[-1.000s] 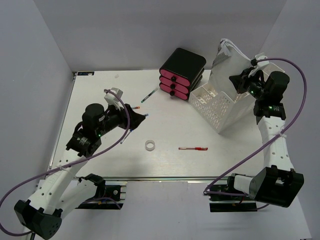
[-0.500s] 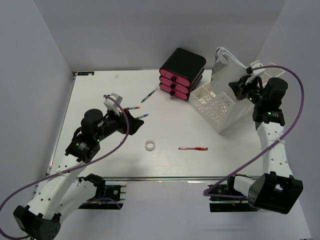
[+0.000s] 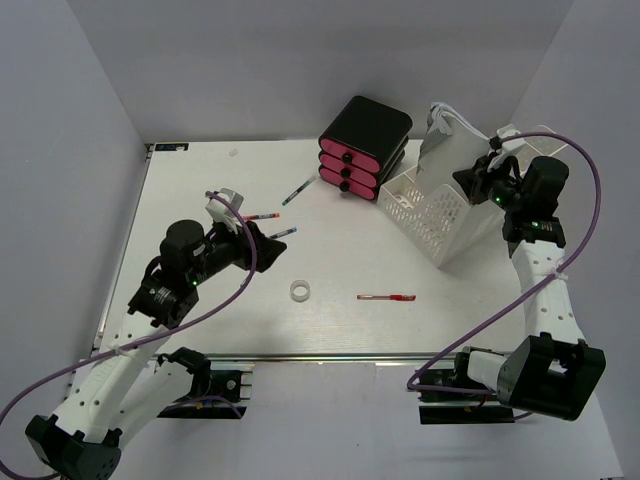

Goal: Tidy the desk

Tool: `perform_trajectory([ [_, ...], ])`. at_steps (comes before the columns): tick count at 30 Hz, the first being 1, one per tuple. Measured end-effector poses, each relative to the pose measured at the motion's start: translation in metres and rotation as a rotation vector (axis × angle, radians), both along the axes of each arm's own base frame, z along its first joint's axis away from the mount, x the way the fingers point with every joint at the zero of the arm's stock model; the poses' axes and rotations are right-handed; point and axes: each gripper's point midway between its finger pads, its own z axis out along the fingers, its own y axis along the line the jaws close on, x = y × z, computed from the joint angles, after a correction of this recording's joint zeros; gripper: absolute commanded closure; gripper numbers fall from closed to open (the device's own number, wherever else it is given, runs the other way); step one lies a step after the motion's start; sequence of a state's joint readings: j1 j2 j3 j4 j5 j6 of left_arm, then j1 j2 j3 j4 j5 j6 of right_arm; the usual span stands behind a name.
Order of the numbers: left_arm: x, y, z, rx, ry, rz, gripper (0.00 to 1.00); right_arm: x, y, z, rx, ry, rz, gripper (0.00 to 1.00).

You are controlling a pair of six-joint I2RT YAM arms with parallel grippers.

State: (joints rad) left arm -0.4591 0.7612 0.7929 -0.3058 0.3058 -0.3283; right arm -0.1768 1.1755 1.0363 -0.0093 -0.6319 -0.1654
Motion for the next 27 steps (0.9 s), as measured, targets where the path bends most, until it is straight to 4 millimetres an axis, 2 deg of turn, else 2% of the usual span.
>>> perform_trajectory([
  [2, 0.000, 0.000, -0.001, 0.002, 0.004, 0.000, 0.25, 0.000, 0.000, -0.001, 0.002, 0.004, 0.001, 0.87],
  [6, 0.000, 0.000, -0.002, 0.006, 0.007, 0.000, 0.25, 0.000, 0.001, 0.000, 0.003, -0.003, 0.007, 0.60],
  [9, 0.000, 0.000, -0.001, 0.006, 0.005, 0.001, 0.25, 0.000, 0.001, 0.001, 0.006, -0.004, 0.008, 0.46],
  [17, 0.000, 0.001, -0.001, 0.012, 0.010, 0.004, 0.25, 0.001, 0.001, 0.001, 0.007, -0.004, 0.005, 0.45],
  [21, -0.001, 0.002, 0.001, 0.014, 0.011, 0.006, 0.24, -0.001, 0.001, 0.005, 0.008, -0.015, 0.001, 0.40],
  [24, -0.001, 0.002, 0.006, 0.012, 0.002, 0.005, 0.25, -0.006, 0.002, 0.021, 0.005, -0.060, 0.001, 0.39],
  [27, 0.001, 0.002, 0.010, 0.014, -0.003, 0.005, 0.24, -0.012, 0.006, 0.052, 0.007, -0.118, 0.020, 0.38],
])
